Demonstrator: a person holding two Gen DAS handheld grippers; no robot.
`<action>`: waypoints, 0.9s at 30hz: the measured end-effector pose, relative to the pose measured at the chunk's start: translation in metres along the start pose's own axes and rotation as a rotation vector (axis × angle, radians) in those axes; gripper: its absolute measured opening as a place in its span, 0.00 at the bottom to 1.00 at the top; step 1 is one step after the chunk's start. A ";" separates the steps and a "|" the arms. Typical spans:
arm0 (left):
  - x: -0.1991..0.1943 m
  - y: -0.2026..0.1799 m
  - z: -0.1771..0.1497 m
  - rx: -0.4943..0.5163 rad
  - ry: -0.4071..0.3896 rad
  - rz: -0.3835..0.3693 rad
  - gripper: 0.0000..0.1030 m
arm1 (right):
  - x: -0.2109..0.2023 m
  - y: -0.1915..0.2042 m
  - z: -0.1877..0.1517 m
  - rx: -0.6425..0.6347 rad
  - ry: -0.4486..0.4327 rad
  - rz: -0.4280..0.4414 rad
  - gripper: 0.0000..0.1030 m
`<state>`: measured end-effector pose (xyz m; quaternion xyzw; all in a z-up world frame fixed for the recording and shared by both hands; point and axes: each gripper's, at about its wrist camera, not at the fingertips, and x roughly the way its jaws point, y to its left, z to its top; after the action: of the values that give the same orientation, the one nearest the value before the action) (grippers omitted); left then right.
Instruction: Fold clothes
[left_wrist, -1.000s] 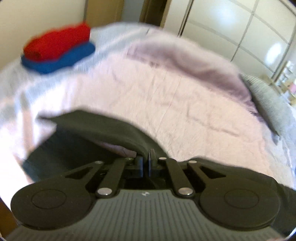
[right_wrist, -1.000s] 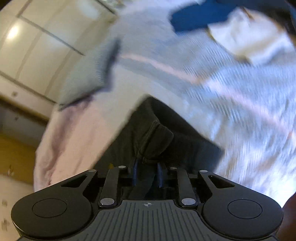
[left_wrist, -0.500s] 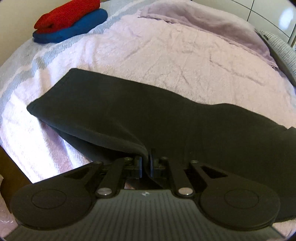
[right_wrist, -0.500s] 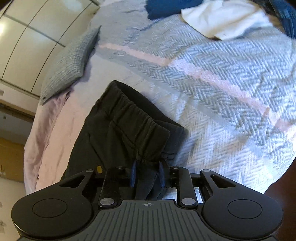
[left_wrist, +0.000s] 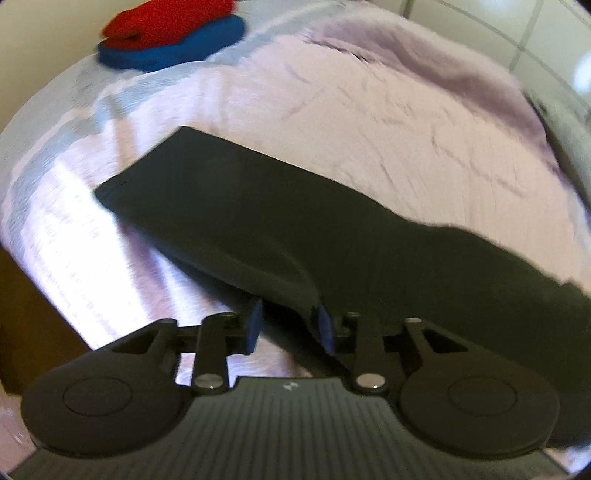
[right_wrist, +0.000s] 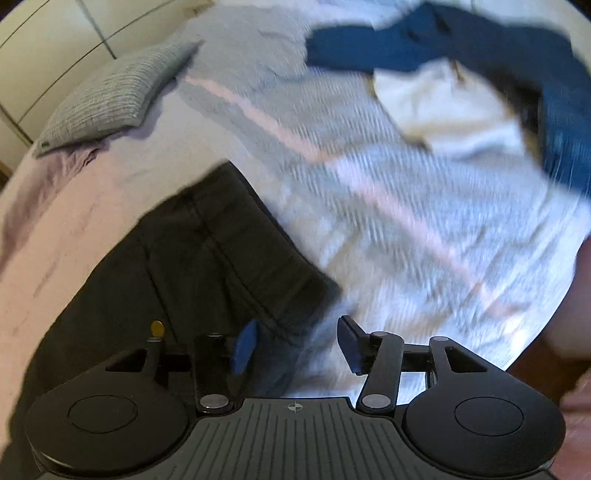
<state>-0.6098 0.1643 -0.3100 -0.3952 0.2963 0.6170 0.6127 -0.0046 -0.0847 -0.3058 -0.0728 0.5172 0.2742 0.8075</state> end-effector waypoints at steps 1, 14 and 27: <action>-0.003 0.009 0.002 -0.028 -0.007 -0.005 0.31 | -0.001 0.006 0.001 -0.001 -0.008 -0.024 0.50; 0.040 0.108 0.056 -0.245 -0.047 -0.026 0.10 | 0.017 0.062 -0.026 0.078 0.031 -0.221 0.52; 0.078 0.146 0.067 -0.198 0.096 -0.183 0.13 | 0.023 0.099 -0.064 0.083 -0.022 -0.351 0.52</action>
<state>-0.7576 0.2509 -0.3597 -0.5082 0.2258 0.5649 0.6096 -0.0993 -0.0184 -0.3386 -0.1253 0.4986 0.1083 0.8509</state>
